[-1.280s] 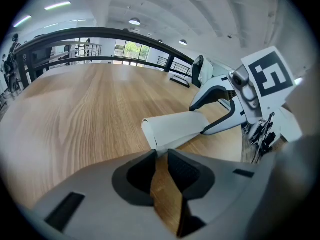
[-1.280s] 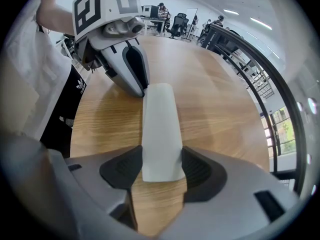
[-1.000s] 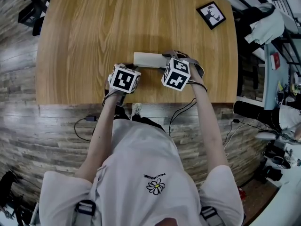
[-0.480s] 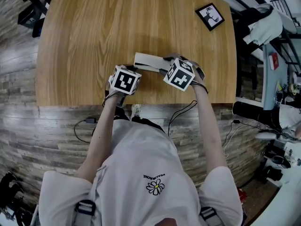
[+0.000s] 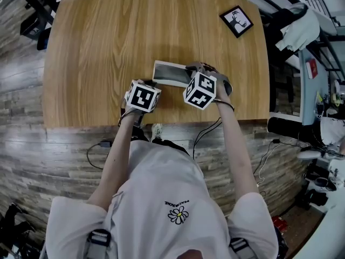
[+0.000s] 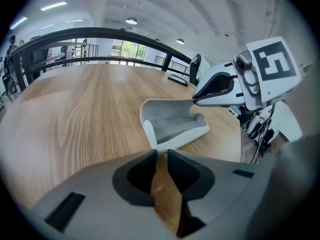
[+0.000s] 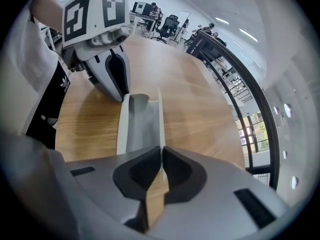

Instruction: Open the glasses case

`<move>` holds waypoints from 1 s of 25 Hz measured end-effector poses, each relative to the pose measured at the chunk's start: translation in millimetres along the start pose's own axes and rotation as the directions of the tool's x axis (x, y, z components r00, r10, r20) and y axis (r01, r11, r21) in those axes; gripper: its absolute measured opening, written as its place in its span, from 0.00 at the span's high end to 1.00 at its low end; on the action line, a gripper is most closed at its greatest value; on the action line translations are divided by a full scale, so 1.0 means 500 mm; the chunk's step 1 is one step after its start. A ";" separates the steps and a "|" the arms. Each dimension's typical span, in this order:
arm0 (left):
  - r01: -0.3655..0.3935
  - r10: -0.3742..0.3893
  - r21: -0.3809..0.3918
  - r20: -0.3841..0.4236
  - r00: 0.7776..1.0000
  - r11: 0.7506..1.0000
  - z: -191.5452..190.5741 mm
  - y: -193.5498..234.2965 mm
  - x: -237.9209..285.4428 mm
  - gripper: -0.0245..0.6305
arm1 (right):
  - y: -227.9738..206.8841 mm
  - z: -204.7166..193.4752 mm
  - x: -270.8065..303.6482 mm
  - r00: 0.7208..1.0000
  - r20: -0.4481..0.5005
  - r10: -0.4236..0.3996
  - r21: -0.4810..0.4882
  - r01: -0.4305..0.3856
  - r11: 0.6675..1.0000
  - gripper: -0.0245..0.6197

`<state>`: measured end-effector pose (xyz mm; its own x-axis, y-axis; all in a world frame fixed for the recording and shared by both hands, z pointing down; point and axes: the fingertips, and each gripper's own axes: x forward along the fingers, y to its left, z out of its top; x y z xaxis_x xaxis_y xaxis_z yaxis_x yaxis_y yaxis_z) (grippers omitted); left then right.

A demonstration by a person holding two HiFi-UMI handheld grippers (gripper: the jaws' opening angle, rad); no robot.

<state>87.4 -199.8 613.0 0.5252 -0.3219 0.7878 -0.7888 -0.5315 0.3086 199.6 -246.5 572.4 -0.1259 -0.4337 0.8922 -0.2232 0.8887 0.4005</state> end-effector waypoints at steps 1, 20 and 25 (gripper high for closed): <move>-0.002 0.002 0.005 0.002 1.000 1.000 0.000 0.000 0.001 0.83 | -0.004 -0.001 0.004 1.000 -0.005 -0.014 0.006 0.014 1.000 0.93; 0.018 -0.018 -0.034 -0.013 1.000 0.999 -0.003 0.001 -0.006 0.82 | -0.023 0.007 0.001 0.995 0.065 -0.070 0.166 0.058 0.984 0.89; 0.006 -0.005 -0.033 0.037 0.999 0.999 0.027 0.001 -0.036 0.85 | -0.057 0.031 -0.063 0.974 0.201 -0.105 0.375 0.022 0.927 0.84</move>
<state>81.9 -205.0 591.5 0.5404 -0.3478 0.7662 -0.7958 -0.5072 0.3310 194.8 -260.4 529.7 -0.2935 -0.5453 0.7852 -0.5722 0.7582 0.3127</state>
